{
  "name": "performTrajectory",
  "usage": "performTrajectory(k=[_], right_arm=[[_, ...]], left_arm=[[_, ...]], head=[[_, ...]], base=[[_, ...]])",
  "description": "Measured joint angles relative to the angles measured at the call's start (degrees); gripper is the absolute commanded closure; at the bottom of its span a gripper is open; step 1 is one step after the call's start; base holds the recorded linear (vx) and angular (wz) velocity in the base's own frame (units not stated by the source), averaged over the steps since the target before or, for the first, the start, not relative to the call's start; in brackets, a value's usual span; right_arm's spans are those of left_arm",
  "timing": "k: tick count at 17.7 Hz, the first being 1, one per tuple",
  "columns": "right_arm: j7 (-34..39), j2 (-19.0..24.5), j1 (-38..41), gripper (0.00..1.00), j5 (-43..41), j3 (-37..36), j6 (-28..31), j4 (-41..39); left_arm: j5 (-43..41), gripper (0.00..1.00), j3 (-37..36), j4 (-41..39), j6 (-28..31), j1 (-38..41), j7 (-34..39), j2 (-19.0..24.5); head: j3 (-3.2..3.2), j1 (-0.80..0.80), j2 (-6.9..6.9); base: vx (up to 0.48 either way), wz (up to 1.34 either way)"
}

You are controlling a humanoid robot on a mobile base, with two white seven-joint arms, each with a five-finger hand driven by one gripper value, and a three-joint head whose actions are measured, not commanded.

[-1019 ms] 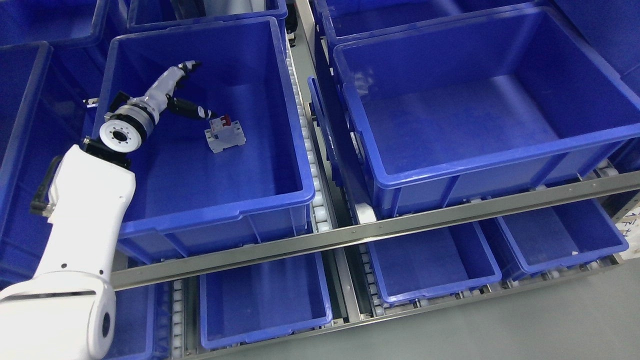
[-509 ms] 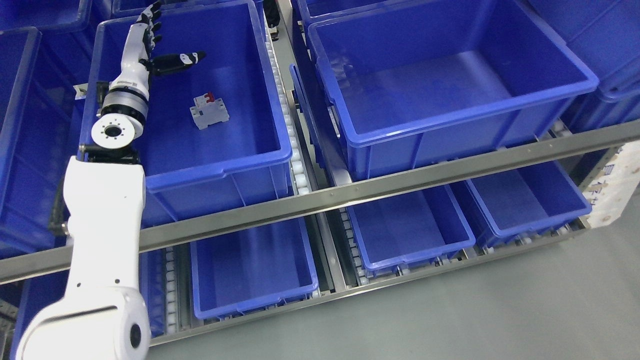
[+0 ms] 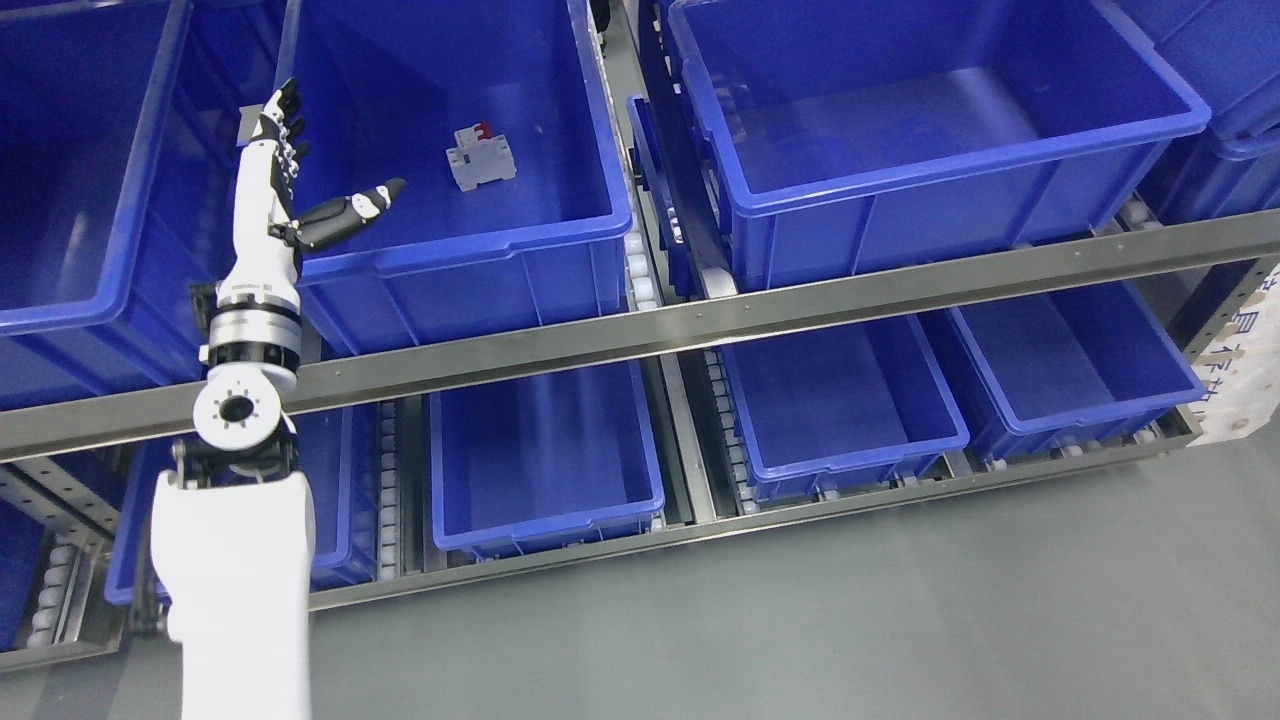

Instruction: Place circuit breaker on shelf

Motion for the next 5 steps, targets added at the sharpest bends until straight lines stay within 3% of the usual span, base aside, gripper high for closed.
performTrajectory(k=[5], right_arm=[[-0.1, 0.0, 0.0, 0.0, 0.0, 0.0, 0.0, 0.0]], left_arm=[[1.0, 0.0, -3.1, -7.9, -1.2, 4.8, 0.0, -0.6]], head=[[0.0, 0.0, 0.0]], base=[[-0.058, 0.01]])
